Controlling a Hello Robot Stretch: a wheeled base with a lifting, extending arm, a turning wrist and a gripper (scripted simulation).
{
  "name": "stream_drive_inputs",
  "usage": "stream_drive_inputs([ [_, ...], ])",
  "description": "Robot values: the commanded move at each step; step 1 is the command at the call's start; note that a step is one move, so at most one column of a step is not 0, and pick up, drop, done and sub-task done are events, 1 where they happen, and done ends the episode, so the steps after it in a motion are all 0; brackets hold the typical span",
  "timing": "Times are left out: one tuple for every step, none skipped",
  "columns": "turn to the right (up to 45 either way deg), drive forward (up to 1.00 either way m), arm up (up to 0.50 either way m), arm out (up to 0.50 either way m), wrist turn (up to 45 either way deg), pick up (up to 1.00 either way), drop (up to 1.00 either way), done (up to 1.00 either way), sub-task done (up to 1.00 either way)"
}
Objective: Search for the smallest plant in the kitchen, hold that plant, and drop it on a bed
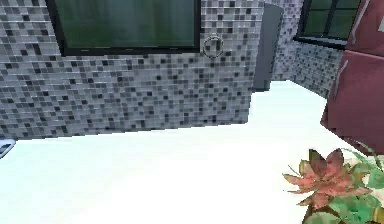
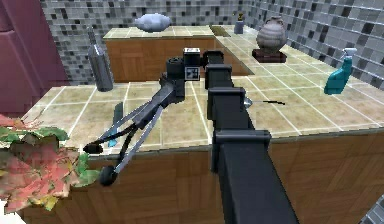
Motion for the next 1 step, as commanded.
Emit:
stream_drive_inputs([
  [0.0,0.00,0.00,-0.32,0.0,0.00,0.00,0.00,0.00],
])
